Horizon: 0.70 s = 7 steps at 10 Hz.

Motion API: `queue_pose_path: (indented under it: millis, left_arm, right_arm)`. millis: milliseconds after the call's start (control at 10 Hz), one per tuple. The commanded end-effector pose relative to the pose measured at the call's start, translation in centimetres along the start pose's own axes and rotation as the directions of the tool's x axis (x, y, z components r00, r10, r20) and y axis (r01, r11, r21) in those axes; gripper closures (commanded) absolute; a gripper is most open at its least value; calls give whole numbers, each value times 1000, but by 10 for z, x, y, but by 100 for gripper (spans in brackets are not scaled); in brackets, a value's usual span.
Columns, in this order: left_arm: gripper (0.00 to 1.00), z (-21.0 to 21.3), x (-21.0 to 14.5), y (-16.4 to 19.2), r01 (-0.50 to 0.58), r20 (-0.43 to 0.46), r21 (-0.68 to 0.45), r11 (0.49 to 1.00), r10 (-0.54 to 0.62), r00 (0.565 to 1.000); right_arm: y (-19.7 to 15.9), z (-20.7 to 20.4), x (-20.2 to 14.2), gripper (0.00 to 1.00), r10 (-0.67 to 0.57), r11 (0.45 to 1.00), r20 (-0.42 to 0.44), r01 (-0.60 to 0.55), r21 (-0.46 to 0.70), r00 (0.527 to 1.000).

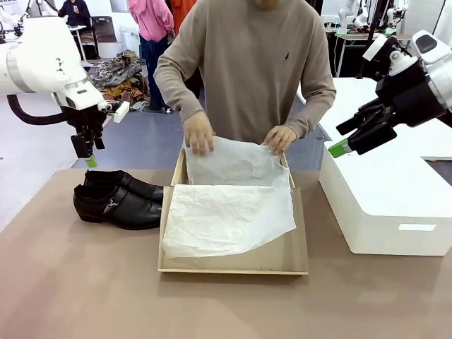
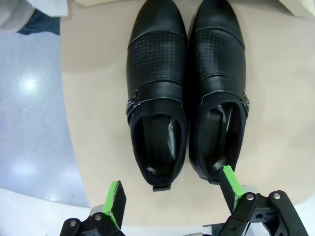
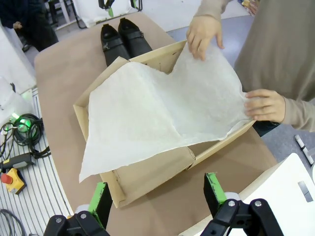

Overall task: Pack the shoes into the box.
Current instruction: Place one shoe of the Shoes into the Shoes Box.

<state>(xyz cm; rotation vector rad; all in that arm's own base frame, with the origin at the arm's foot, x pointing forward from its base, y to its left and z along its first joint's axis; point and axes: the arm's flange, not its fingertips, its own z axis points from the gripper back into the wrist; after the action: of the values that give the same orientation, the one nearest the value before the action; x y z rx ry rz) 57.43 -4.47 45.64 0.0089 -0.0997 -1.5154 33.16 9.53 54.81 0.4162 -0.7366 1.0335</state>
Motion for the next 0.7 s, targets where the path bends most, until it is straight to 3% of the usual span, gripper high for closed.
queue_pose_path:
  millis: [0, 600]
  left_arm:
    - [0, 5, -2, -2, -2, 1, 14, 1000, 2, 1000]
    - [0, 5, 3, 4, -9, -19, 31, 999, 10, 1000]
  right_arm:
    - [-3, -1, 0, 0, 15, 1000, 21, -15, 14, 1000]
    - [-3, -1, 0, 0, 15, 1000, 21, -15, 14, 1000]
